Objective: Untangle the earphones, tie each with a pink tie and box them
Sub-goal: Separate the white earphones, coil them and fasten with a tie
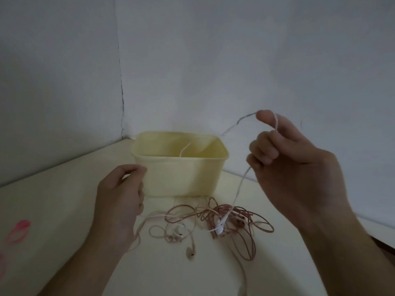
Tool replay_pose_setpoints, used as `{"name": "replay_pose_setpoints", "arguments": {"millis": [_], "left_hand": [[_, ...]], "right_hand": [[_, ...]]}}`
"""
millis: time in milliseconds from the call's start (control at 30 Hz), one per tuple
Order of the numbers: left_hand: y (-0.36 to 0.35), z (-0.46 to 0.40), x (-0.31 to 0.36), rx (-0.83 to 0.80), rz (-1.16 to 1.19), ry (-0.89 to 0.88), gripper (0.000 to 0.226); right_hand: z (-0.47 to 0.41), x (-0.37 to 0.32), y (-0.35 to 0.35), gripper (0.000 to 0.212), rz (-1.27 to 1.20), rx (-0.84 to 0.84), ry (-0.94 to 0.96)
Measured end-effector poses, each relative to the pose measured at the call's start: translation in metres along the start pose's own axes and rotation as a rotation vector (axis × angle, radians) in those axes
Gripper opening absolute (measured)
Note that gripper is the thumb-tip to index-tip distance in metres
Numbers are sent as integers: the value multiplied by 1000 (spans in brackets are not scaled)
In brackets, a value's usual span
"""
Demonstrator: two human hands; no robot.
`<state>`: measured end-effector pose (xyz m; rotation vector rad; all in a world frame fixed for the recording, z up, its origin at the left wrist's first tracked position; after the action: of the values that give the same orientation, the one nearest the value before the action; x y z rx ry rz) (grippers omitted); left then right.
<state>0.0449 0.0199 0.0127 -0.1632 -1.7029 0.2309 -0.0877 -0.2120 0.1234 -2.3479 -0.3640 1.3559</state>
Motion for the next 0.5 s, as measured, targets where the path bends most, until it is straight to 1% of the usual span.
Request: {"name": "replay_pose_setpoints", "arguments": {"millis": [67, 100, 200, 233, 267, 367, 433, 500], "left_hand": [[-6, 5, 1, -82, -81, -28, 7], [-10, 8, 0, -132, -97, -27, 9], [-19, 15, -3, -260, -107, 15, 15], [-20, 15, -3, -288, -120, 27, 16], [-20, 16, -3, -312, -131, 37, 17], [-23, 19, -3, -434, -148, 56, 18], [-29, 27, 0, -580, -172, 39, 16], [-35, 39, 4, -745, -232, -3, 13]], "right_hand": [[0, 14, -6, 26, -97, -60, -33], [0, 22, -7, 24, -87, -71, -56], [2, 49, -5, 21, 141, -63, -164], [4, 57, -5, 21, 166, -65, -203], [5, 61, -7, 20, 126, -72, -230], [5, 56, -14, 24, -182, -119, -213], [3, 45, -19, 28, -295, -153, -150], [3, 35, -24, 31, -337, -168, -95]]}}
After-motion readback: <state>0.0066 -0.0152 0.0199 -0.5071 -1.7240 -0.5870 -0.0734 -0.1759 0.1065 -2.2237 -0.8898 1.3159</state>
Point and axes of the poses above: each hand's wrist, its own z-axis away from the middle knuckle, its own y-axis out of the back of the hand, x = y × z, the point moved 4 cm from there along -z, towards the middle knuckle, and after that the axes turned 5 degrees about -z, right-handed, at the moved point
